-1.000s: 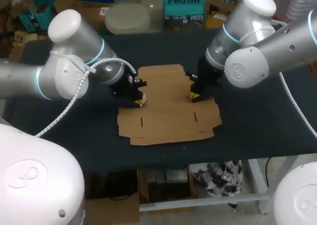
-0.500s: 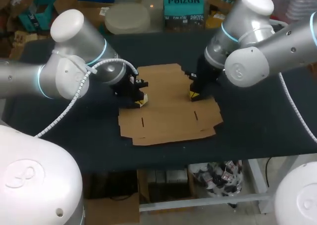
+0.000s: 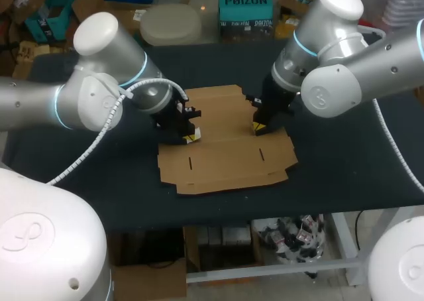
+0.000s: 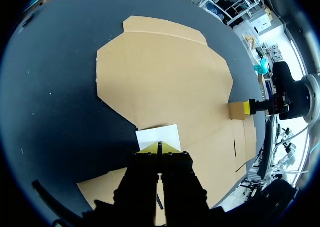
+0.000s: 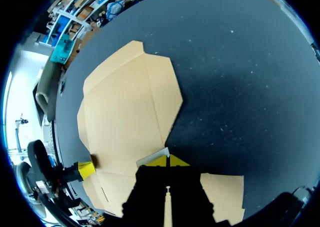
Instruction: Assemble the packaging by folding the flat box into shape, placing the metal phone stand inside, and closing the box properly
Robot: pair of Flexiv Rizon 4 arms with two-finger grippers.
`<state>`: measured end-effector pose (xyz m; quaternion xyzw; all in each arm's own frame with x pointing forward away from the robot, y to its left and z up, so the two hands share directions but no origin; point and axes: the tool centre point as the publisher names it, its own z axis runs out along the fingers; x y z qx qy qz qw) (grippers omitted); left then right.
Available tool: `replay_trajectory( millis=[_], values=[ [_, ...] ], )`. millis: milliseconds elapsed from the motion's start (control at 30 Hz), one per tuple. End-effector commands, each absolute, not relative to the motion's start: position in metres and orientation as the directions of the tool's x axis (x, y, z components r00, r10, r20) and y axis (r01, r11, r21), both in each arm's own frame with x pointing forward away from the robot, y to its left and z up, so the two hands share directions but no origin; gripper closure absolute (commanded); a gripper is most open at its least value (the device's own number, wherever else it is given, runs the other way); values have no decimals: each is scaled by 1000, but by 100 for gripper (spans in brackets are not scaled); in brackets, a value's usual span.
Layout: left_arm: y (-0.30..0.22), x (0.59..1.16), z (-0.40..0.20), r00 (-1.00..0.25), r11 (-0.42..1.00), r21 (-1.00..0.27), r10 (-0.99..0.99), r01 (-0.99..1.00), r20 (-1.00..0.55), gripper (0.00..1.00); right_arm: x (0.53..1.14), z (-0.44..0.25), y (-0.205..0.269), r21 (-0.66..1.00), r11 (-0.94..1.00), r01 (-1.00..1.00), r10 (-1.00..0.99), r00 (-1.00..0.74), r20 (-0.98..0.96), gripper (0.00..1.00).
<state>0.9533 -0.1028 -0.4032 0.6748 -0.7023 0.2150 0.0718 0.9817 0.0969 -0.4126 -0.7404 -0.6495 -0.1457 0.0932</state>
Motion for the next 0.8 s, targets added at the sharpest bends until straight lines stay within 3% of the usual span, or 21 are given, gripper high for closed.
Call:
replay_trajectory(
  millis=[33, 800],
  values=[
    [-108, 958, -409, -70, -6, -197, -924, -980, 377, 100, 980, -411, 100, 50, -138, 989, 936, 114, 332, 100],
    [-110, 960, -414, -57, -13, -182, -925, -983, 376, 100, 976, -416, 110, 37, -95, 995, 928, 75, 365, 100]
  ],
)
